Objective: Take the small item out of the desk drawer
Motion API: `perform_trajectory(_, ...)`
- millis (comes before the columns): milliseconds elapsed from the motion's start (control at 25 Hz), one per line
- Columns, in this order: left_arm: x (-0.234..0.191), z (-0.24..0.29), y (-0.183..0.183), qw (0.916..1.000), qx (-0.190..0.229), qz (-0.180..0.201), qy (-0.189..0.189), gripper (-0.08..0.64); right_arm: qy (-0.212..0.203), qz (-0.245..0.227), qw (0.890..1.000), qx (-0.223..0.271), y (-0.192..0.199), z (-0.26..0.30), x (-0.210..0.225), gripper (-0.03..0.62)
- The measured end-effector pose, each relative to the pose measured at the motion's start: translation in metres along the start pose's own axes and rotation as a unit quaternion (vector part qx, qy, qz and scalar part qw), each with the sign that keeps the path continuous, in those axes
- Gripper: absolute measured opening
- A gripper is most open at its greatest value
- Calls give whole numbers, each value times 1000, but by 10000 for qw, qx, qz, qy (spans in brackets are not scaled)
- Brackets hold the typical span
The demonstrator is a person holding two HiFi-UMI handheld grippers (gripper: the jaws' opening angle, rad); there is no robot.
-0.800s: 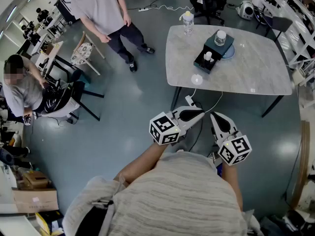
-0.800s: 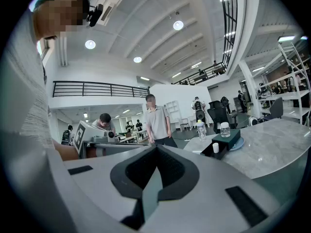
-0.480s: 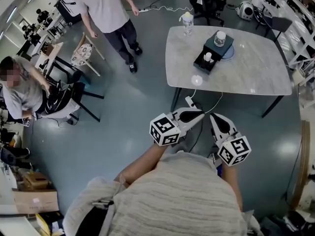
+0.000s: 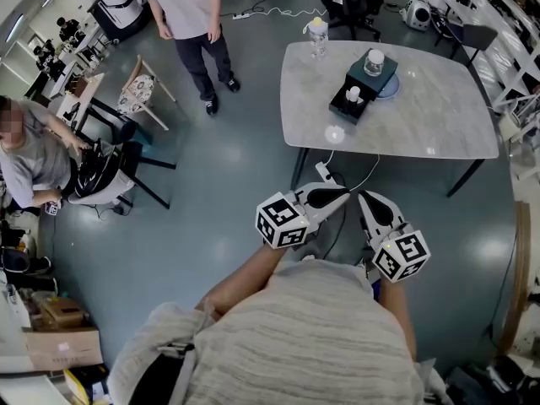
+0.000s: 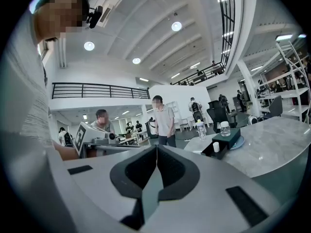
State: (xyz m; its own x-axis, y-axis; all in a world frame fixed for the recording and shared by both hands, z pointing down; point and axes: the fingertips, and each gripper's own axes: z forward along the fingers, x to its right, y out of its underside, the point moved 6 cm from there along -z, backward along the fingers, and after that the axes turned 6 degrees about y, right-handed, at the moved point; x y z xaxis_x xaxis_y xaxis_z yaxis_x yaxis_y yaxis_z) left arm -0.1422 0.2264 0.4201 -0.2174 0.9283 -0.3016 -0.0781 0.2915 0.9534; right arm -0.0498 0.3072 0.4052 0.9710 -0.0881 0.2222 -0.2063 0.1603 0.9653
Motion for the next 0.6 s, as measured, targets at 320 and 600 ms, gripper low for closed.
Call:
perform_trajectory(320,1,5,2,9999,50,-126,91,17,-132,-67,9996,-258,2,2,-6,11)
perform_trajectory(600,-16,30,3,9997,-2,-249,57,17,-207,-24,9991,-373,1,11,22,11)
